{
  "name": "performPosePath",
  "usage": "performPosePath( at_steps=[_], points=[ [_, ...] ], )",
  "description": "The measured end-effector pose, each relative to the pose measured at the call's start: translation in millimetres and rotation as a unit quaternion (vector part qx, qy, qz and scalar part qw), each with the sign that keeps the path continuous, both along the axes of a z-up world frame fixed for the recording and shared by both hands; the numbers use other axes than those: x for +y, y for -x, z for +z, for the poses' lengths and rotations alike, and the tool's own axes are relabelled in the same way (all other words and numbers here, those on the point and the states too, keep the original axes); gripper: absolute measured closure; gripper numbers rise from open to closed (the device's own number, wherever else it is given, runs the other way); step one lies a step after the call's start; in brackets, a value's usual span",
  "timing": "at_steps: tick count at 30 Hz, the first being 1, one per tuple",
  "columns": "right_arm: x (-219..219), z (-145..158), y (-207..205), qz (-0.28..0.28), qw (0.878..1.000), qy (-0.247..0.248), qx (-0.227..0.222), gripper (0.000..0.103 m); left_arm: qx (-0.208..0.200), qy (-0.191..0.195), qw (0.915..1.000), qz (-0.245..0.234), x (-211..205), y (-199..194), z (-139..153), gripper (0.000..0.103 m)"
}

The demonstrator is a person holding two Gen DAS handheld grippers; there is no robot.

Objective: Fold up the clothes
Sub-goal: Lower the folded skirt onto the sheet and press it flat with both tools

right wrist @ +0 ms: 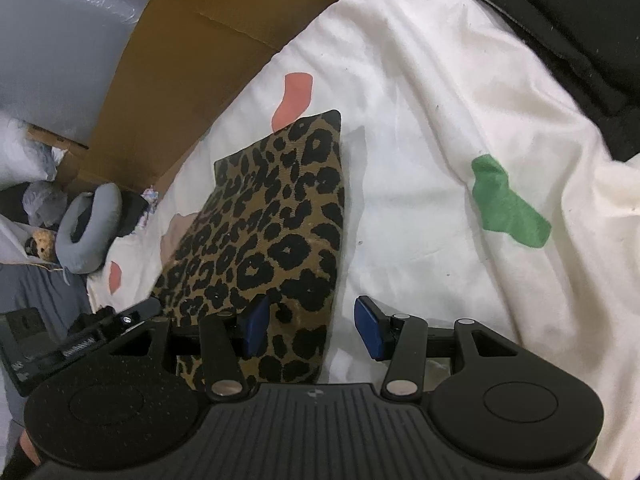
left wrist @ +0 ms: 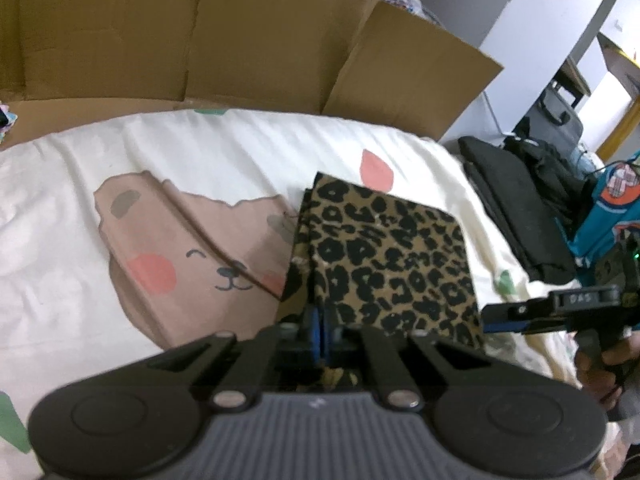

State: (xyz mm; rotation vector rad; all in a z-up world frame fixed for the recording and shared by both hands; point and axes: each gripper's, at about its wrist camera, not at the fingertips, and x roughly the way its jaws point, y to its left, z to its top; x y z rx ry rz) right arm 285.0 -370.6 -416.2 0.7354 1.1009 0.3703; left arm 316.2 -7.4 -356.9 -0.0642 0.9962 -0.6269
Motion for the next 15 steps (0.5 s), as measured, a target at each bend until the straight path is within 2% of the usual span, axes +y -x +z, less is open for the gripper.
performPosePath(
  at_steps=[4,15],
  points=[
    [2.4,-6.0,-3.1,0.002,1.000,-0.010,0.001,0.049,0.002,-0.007,1.0000,0.004,-0.5,-1.1,-11.9,0.101],
    [3.6,-29.5,-18.6,-0.035,0.993,-0.110,0.028,0.049,0.006,-0.023,0.9997,0.010,-1.8,3.4,-18.1,0.101]
  ],
)
